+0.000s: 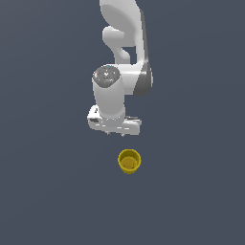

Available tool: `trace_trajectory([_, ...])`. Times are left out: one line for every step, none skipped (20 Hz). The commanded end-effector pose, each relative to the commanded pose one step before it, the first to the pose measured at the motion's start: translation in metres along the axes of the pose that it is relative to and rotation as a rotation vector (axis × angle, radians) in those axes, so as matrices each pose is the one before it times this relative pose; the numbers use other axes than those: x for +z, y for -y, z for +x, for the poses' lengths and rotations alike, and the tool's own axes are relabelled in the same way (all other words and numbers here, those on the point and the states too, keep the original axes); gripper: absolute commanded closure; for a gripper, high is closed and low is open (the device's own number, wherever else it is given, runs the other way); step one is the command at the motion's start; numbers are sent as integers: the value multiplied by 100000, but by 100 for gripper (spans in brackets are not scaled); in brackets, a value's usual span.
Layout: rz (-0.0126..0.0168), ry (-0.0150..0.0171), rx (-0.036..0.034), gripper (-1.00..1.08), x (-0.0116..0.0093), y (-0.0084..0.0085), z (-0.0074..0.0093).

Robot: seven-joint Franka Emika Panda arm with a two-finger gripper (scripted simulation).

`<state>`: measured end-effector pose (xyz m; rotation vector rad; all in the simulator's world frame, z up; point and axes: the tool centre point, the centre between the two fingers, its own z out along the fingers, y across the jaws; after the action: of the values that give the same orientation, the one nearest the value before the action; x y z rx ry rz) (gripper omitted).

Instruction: Pick up the object and move it to a goal position.

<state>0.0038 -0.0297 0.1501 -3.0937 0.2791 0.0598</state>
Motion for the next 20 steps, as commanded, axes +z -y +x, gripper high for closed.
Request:
trace_trajectory([3056, 1871, 6029, -20, 509, 60, 85])
trace_trajectory([1459, 904, 2830, -20, 231, 43, 45])
trace_trajectory([1566, 987, 3020, -20, 244, 49, 51])
trace_trajectory([1673, 1075, 3206, -20, 257, 56, 56])
trace_trajectory([1780, 1167, 3391, -20, 268, 65, 61])
trace_trajectory([1888, 1265, 3572, -20, 278, 74, 67])
trace_trajectory([1986, 1361, 3733, -20, 286, 84, 73])
trace_trajectory([2008, 1409, 3751, -20, 282, 92, 76])
trace_trajectory([2012, 1446, 3734, -20, 276, 98, 78])
trace_trajectory([2014, 1482, 3716, -20, 269, 105, 80])
trace_trajectory([2016, 1520, 3699, -20, 261, 112, 82])
trace_trajectory([2017, 1558, 3680, -20, 254, 119, 83])
trace_trajectory([2017, 1596, 3661, -20, 246, 127, 84])
trace_trajectory([2017, 1635, 3642, -20, 238, 134, 84])
trace_trajectory([2015, 1674, 3623, -20, 230, 141, 85])
trace_trajectory([2013, 1714, 3603, -20, 221, 149, 85])
trace_trajectory([2010, 1754, 3583, -20, 212, 157, 85])
trace_trajectory([2006, 1794, 3563, -20, 203, 165, 84])
trace_trajectory([1993, 1827, 3528, -20, 193, 173, 83])
trace_trajectory([1904, 1790, 3361, -20, 176, 173, 78])
